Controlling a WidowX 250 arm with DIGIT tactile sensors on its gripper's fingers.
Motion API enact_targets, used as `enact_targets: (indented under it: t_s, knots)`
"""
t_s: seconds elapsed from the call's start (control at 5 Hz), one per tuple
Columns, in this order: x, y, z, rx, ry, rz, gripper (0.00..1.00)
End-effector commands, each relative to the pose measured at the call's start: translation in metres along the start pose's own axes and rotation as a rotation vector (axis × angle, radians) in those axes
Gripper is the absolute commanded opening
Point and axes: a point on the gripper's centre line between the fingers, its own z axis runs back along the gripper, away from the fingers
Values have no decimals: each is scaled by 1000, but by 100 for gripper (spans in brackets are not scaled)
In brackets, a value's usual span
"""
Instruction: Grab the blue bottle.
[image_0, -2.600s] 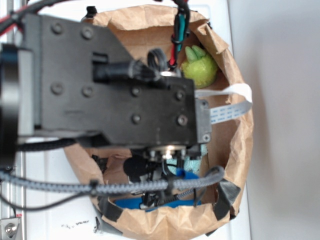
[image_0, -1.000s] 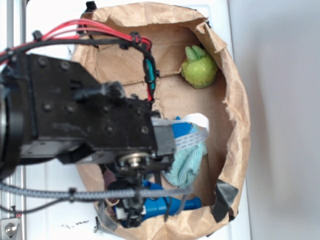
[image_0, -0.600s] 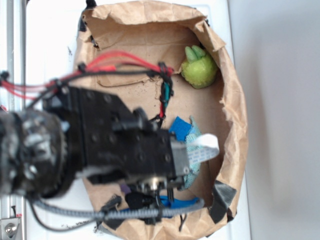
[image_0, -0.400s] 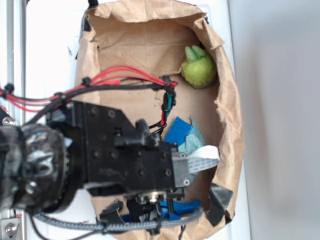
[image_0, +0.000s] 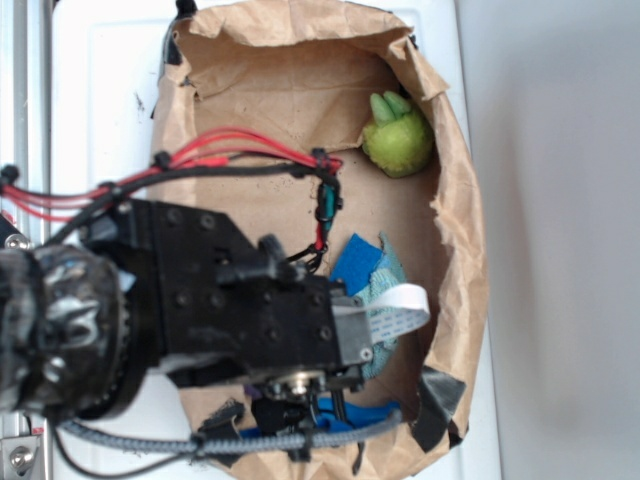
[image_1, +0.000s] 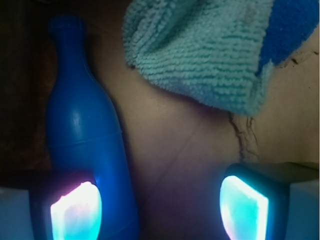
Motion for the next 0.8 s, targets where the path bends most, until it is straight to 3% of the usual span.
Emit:
enact_targets:
  t_s: [0.0,0.2,0.4,0.6]
  knots:
    - [0,-4,0,-18,-4,-26,100]
    - [3,-20,-4,29,13,-49,100]
    - [8,-17,1,10,24,-64,100]
    - [16,14,6,-82,41,-49,100]
